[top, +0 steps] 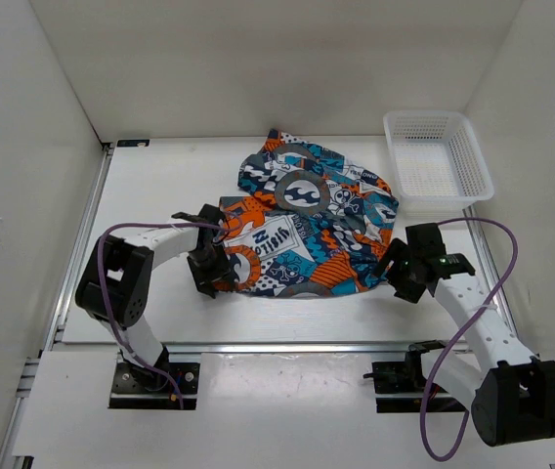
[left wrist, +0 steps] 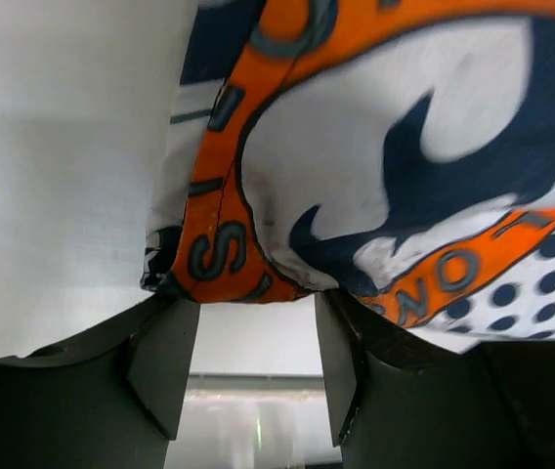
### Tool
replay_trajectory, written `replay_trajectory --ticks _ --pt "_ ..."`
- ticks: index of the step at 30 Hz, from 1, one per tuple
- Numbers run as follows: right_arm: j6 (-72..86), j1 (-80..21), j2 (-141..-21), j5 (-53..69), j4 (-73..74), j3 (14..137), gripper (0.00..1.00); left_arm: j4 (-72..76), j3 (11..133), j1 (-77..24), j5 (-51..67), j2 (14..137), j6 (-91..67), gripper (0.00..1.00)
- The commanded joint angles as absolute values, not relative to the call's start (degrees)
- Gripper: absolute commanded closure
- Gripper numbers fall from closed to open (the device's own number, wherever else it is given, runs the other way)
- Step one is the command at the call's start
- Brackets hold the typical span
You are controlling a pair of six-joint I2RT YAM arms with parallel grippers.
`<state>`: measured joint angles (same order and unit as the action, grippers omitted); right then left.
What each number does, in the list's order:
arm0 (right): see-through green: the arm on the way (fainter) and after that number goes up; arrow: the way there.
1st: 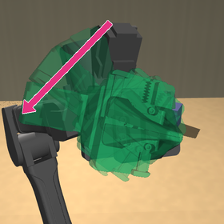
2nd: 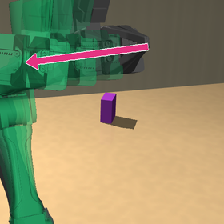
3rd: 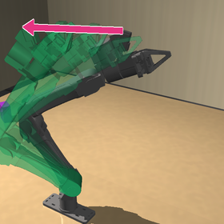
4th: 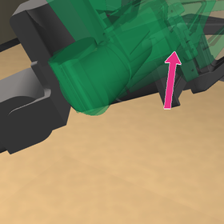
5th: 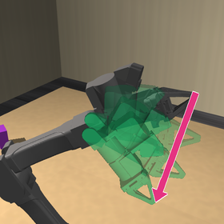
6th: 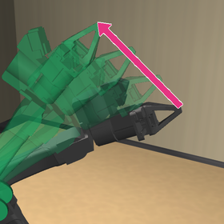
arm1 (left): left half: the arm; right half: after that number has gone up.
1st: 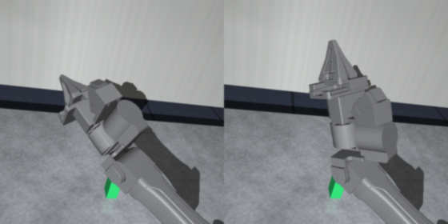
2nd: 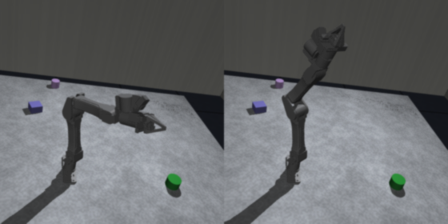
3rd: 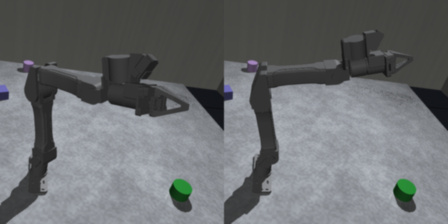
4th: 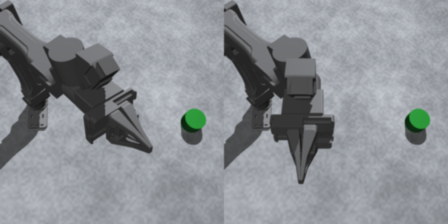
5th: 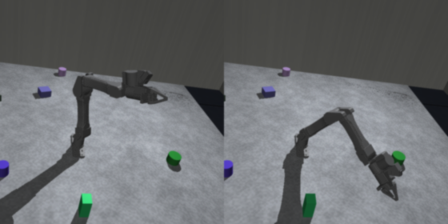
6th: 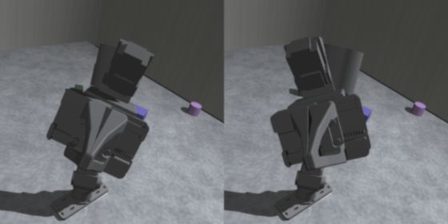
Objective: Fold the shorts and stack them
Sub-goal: Fold the shorts
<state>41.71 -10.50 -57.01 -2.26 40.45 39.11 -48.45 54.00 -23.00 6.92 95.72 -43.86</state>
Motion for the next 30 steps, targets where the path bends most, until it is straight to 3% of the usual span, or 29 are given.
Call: replay_trajectory --ticks 1,3,7,9,12,15,19,21,23,30 --pt "42.63 -9.76 -57.03 -0.01 39.47 37.18 0.19 -45.7 58.43 -21.71 3.34 97.38 -42.02 0.39" --pt "43.24 -9.76 -58.18 0.52 37.89 35.95 0.18 -45.7 59.32 -21.18 3.34 98.26 -42.01 0.39" --pt "43.24 -8.61 -61.6 0.53 31.4 34.9 0.18 -45.7 61.61 -21.18 2.81 101.16 -41.4 0.5" --pt "43.24 -7.91 -63.62 1.05 29.19 34.89 0.18 -45.7 62.67 -21.18 2.81 103.09 -41.4 0.71" --pt "42.72 -7.91 -70.63 2.28 25.5 35.51 0.21 -45.7 64.24 -21.18 3.33 104.5 -40.87 0.9" --pt "42.71 -7.91 -75.13 3.43 20.93 35.51 0.25 -45.7 65.39 -21.18 3.34 105.03 -40.87 0.9" --pt "42.19 -7.91 -79.27 4.12 17.84 35.51 0.43 -45.7 65.92 -21.18 3.34 104.5 -40.87 0.9" --pt "42.19 -7.91 -79.8 3.43 16.44 36.64 0.68 -46.31 66.53 -21.18 3.34 103.81 -40.87 0.9" --pt "42.19 -7.91 -80.42 1.85 17.22 39.44 1.0 -47.36 67.93 -20.66 2.12 103.18 -40.35 0.9" --pt "37.02 -7.91 -75.68 -4.03 27.75 55.68 1.0 -58.08 83.65 -17.5 -0.35 99.06 -36.57 0.9"
